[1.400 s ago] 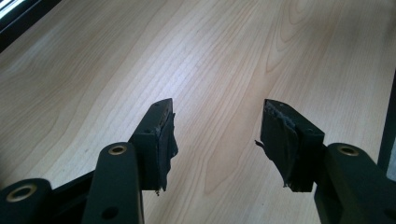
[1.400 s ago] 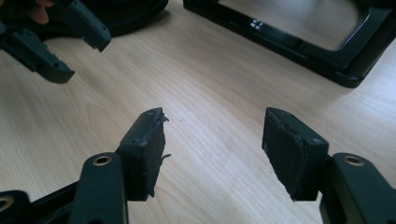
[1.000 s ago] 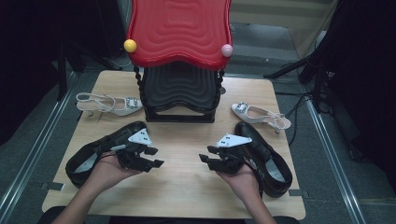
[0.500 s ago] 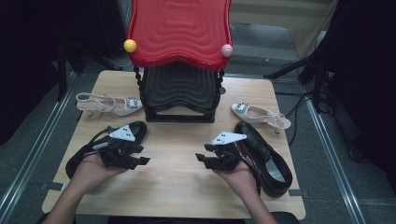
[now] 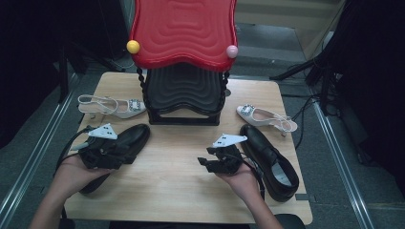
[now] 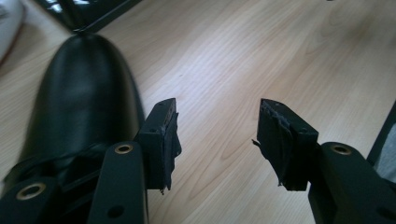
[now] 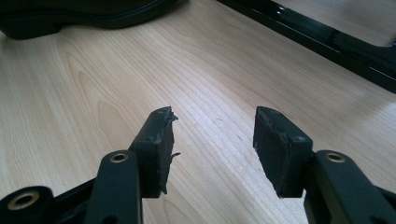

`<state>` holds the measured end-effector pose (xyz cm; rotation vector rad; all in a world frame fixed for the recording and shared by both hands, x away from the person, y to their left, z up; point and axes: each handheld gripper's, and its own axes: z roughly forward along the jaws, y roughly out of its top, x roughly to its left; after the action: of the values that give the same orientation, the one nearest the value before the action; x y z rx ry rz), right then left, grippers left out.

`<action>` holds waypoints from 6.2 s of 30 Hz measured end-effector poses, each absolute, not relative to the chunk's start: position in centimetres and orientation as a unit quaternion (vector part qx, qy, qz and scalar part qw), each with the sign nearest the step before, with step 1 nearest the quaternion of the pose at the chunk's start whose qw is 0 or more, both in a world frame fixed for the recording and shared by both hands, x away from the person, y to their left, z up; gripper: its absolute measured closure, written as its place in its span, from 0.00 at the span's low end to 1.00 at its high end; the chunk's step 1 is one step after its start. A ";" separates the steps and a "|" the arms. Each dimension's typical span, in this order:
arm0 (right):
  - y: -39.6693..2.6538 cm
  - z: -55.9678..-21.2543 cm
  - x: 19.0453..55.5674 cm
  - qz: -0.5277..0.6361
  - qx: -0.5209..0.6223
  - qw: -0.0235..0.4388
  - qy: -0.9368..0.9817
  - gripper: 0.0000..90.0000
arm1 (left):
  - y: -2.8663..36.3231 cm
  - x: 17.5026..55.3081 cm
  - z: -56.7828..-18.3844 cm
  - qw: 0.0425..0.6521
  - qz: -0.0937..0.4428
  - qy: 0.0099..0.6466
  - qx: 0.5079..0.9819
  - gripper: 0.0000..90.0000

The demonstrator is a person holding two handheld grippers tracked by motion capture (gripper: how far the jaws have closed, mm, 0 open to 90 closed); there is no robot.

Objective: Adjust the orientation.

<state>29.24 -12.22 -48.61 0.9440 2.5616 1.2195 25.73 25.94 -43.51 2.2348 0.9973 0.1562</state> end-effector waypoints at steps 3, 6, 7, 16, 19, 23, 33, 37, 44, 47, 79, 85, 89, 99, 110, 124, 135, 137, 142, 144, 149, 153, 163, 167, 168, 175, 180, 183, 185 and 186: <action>-12.1 -48.7 29.3 0.406 0.315 0.074 0.855 0.54 | 26.8 25.6 -43.4 0.332 0.067 0.393 0.855 0.54; -12.0 -48.8 29.3 0.404 0.314 0.074 0.856 0.54 | 27.4 25.5 -43.4 0.326 0.071 0.398 0.855 0.54; -11.9 -48.9 29.3 0.402 0.311 0.075 0.858 0.54 | 27.9 25.4 -43.3 0.324 0.070 0.402 0.854 0.54; -11.8 -48.9 29.4 0.398 0.310 0.079 0.860 0.54 | 29.4 23.9 -43.4 0.318 0.078 0.418 0.847 0.55; -11.8 -48.9 29.5 0.399 0.310 0.079 0.859 0.54 | 30.4 22.8 -43.6 0.332 0.070 0.422 0.841 0.56; -11.7 -49.0 29.5 0.397 0.309 0.079 0.860 0.54 | 31.2 22.0 -43.5 0.319 0.082 0.439 0.836 0.55; -11.5 -49.1 29.7 0.394 0.308 0.079 0.862 0.54 | 32.2 22.4 -46.1 0.322 0.088 0.479 0.812 0.56; -11.4 -49.2 29.7 0.390 0.308 0.078 0.864 0.54 | 31.1 23.6 -46.9 0.318 0.097 0.489 0.807 0.59; -11.3 -49.3 29.8 0.389 0.310 0.077 0.864 0.54 | 30.5 25.0 -47.2 0.315 0.088 0.500 0.802 0.68; -11.2 -49.4 29.8 0.389 0.310 0.072 0.864 0.55 | 30.5 25.2 -47.3 0.325 0.070 0.491 0.806 0.79; -13.0 -48.3 29.6 0.415 0.330 0.095 0.842 0.54 | 20.1 28.3 -44.7 0.346 0.015 0.391 0.853 0.89; -13.5 -48.2 29.3 0.415 0.336 0.107 0.838 0.54 | 17.4 29.2 -45.0 0.341 0.003 0.374 0.862 0.88; -14.0 -48.0 29.2 0.417 0.345 0.110 0.834 0.54 | 15.7 29.7 -45.5 0.340 -0.002 0.364 0.867 0.88; -14.9 -48.0 28.5 0.422 0.361 0.115 0.823 0.54 | 11.9 29.8 -46.6 0.341 -0.008 0.342 0.876 0.88; -14.7 -48.4 28.1 0.418 0.371 0.114 0.821 0.55 | 10.5 29.8 -47.0 0.344 -0.005 0.323 0.882 0.80; -14.3 -48.6 28.0 0.413 0.369 0.107 0.826 0.55 | 14.1 29.4 -44.3 0.347 -0.010 0.317 0.883 0.58; -13.3 -48.7 27.8 0.410 0.367 0.099 0.829 0.60 | 19.3 29.6 -42.1 0.377 0.012 0.332 0.865 0.77; -13.1 -48.7 27.9 0.411 0.369 0.094 0.828 0.62 | 20.0 29.9 -42.3 0.381 0.016 0.336 0.861 0.82; -12.4 -48.8 27.8 0.414 0.374 0.081 0.826 0.71 | 21.0 30.8 -43.8 0.373 0.021 0.347 0.860 0.94; -12.1 -48.8 27.6 0.415 0.374 0.078 0.826 0.78 | 21.2 31.3 -44.6 0.371 0.017 0.349 0.861 0.96; -11.3 -48.9 27.4 0.411 0.376 0.065 0.828 0.97 | 20.9 32.1 -46.3 0.361 0.021 0.347 0.866 0.96; -10.6 -49.2 27.3 0.405 0.369 0.068 0.834 1.00 | 20.1 32.5 -47.4 0.353 0.020 0.339 0.872 0.95; -10.0 -49.5 27.6 0.401 0.362 0.077 0.838 0.99 | 19.3 33.7 -49.0 0.347 0.001 0.344 0.872 0.97; -10.0 -49.6 27.7 0.401 0.363 0.077 0.837 0.99 | 18.9 33.8 -49.5 0.353 -0.015 0.347 0.869 0.99; -10.0 -49.6 27.7 0.402 0.363 0.076 0.837 0.99 | 18.9 33.8 -49.5 0.352 -0.014 0.348 0.869 1.00; -10.1 -49.6 27.8 0.403 0.360 0.074 0.838 0.98 | 19.3 33.9 -49.8 0.366 -0.031 0.364 0.856 1.00; -10.3 -49.6 28.0 0.401 0.363 0.076 0.837 0.98 | 18.9 33.3 -49.7 0.364 -0.033 0.353 0.861 1.00; -10.6 -49.6 28.2 0.402 0.371 0.071 0.834 0.98 | 18.5 32.9 -49.7 0.360 -0.033 0.346 0.866 1.00; -10.8 -49.5 28.4 0.401 0.376 0.068 0.832 0.98 | 18.3 32.6 -49.7 0.363 -0.034 0.345 0.865 1.00; -10.8 -49.5 28.4 0.401 0.376 0.068 0.832 0.98 | 18.3 32.6 -49.7 0.363 -0.034 0.345 0.865 1.00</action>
<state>28.38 -10.81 -49.54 1.1330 2.5084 1.2094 32.62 18.33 -49.69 2.2269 0.8888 -0.0883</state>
